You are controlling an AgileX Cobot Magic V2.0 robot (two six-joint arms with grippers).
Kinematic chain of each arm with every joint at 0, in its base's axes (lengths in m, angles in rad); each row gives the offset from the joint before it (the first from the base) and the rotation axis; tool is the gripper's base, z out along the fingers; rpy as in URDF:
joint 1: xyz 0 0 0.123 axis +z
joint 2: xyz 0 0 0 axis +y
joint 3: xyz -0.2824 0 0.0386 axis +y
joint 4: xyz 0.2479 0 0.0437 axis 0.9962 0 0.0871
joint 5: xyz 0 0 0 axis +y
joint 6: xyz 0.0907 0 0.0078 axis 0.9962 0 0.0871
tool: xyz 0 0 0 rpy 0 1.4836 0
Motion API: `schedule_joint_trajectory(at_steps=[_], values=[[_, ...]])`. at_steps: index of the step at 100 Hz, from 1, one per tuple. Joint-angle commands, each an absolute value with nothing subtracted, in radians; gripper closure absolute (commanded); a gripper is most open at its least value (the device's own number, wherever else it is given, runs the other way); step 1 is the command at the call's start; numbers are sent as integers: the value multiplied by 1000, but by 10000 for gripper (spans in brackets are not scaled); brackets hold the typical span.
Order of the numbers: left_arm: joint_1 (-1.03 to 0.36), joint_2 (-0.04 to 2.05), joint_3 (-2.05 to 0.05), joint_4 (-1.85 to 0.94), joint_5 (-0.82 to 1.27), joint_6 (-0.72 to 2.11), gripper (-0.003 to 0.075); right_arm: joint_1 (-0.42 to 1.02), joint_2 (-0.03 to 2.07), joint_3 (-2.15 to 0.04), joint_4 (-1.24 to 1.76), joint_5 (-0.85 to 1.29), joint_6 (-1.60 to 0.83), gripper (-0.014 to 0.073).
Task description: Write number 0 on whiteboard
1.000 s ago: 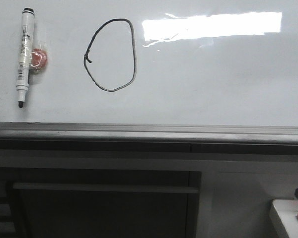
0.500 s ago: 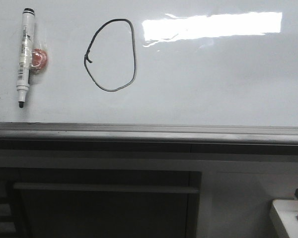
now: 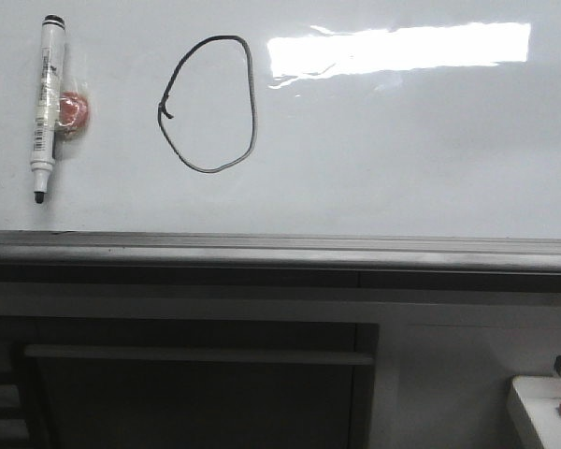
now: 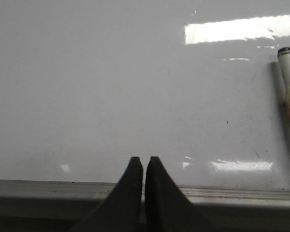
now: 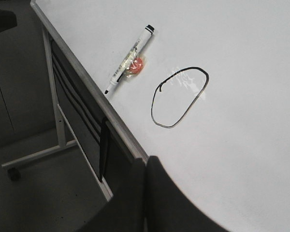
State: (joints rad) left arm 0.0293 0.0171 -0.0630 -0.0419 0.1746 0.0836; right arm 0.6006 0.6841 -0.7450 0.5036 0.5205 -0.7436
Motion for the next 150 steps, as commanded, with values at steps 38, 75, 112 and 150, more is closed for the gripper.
schedule_joint_trajectory(at_steps=[38,75,112,150], values=[[19,-32,12,77,211,-84,741,594,679,-767,522,462,-742,660],[13,-32,12,61,269,-84,741,594,679,-767,522,464,-742,660],[13,-32,12,61,269,-84,741,594,679,-767,522,464,-742,660],[13,-32,12,61,269,-84,741,594,679,-767,522,464,-742,660]])
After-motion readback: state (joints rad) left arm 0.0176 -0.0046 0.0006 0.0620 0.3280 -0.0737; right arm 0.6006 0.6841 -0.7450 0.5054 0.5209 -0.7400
